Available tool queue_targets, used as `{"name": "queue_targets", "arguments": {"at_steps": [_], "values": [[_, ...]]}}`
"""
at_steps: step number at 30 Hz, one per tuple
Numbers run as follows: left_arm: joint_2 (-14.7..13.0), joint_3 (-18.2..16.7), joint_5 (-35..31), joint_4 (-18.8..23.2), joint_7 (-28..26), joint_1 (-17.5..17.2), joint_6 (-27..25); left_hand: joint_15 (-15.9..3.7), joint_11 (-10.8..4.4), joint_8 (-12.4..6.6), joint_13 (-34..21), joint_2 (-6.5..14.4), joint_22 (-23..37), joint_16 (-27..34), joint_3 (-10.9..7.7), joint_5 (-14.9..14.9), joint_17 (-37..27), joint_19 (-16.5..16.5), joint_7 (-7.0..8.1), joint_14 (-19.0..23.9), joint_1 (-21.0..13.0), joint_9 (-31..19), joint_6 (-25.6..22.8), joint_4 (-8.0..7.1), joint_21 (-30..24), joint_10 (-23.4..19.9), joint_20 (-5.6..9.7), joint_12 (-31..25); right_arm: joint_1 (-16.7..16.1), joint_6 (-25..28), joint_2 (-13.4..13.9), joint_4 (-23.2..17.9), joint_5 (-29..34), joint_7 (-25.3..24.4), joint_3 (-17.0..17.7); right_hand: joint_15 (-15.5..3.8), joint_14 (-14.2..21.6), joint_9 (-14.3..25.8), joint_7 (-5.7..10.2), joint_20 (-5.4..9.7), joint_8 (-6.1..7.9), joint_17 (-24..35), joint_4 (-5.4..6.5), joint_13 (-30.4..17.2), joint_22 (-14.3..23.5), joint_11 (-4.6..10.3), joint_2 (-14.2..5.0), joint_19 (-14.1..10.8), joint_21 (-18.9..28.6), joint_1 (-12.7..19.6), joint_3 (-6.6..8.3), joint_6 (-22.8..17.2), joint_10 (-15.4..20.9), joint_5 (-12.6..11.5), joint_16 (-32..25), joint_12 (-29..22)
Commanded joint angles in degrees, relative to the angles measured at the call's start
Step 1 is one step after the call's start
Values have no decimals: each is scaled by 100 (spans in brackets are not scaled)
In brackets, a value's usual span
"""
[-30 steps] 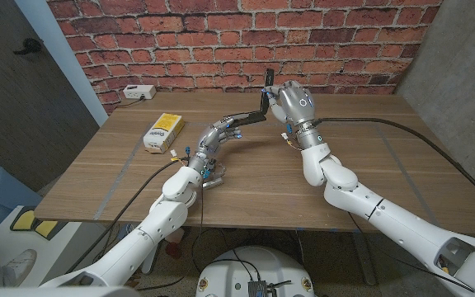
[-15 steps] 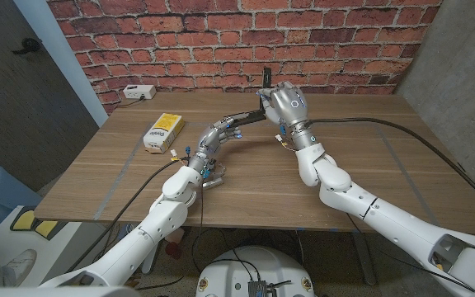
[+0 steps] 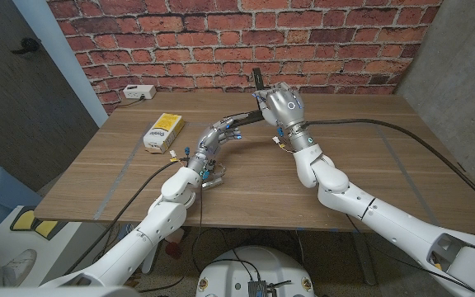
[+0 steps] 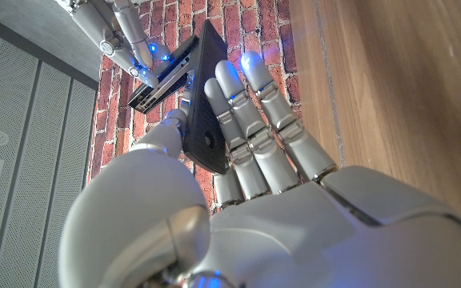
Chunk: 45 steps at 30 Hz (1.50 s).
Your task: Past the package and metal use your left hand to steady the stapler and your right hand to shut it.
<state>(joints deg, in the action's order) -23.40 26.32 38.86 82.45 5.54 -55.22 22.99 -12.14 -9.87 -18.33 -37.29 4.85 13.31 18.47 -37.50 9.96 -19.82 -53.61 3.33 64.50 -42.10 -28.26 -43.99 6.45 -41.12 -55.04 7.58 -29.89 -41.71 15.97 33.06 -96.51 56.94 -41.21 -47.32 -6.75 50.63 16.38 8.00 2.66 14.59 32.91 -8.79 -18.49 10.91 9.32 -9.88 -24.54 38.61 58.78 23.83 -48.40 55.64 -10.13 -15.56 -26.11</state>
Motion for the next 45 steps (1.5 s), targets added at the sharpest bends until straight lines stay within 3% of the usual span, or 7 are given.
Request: {"name": "queue_targets", "arguments": {"at_steps": [1, 13, 34, 43, 45], "values": [[-30, 8, -15, 76, 2, -20, -15, -114, -188, -17, -9, 551, -5, 7, -88, 34, -16, 48, -205, 39, -515, -31, -268, -100, -43, -146, 111, 18, 54, -17, 46, 13, 235, 19, -132, -707, -8, 21, 1, 696, -26, 4, 6, -3, 0, -19, 20, 27, 20, 76, -3, -25, 4, 16, 32, 36], [-36, 8, -31, 118, -36, -68, 8, -117, -189, 1, 4, 551, -16, 6, -87, 34, -18, 60, -202, 46, -513, -30, -291, -99, -82, -157, 110, 36, 66, -62, 82, 31, 343, 38, -177, -709, -70, 23, -9, 831, -38, -48, 3, -9, 9, -80, 15, 82, 30, 120, -36, -38, 31, 23, 84, 39], [4, 36, -65, 131, -98, -75, 20, -116, -189, 42, -15, 549, -35, -1, -87, 35, -22, 88, -208, 45, -509, -41, -291, -96, -144, -158, 113, 48, -5, -273, 267, 12, 352, -10, -131, -709, -68, 24, -1, 851, -51, -72, 12, -49, 24, -50, 8, 74, 71, 147, -76, -47, 44, 23, 92, 24], [4, 39, -70, 131, -105, -62, 7, -119, -192, 57, -20, 550, -42, -6, -89, 35, -20, 97, -215, 44, -512, -42, -297, -91, -168, -159, 114, 54, -99, -413, 255, -57, 82, -197, 45, -697, -26, 78, -15, 688, -103, -24, 49, -120, 45, -2, -11, 73, 138, 137, -132, 79, 2, -7, 35, 2], [3, 38, -71, 136, -114, -66, 3, -119, -192, 61, -17, 550, -43, -6, -89, 35, -21, 103, -220, 45, -514, -40, -299, -90, -173, -158, 113, 58, -111, -398, 246, -65, 81, -204, 60, -665, -128, 124, 0, 628, -145, 8, 119, -170, 50, -30, 10, 96, 168, 27, -198, 190, -130, -20, 52, 22]]}}
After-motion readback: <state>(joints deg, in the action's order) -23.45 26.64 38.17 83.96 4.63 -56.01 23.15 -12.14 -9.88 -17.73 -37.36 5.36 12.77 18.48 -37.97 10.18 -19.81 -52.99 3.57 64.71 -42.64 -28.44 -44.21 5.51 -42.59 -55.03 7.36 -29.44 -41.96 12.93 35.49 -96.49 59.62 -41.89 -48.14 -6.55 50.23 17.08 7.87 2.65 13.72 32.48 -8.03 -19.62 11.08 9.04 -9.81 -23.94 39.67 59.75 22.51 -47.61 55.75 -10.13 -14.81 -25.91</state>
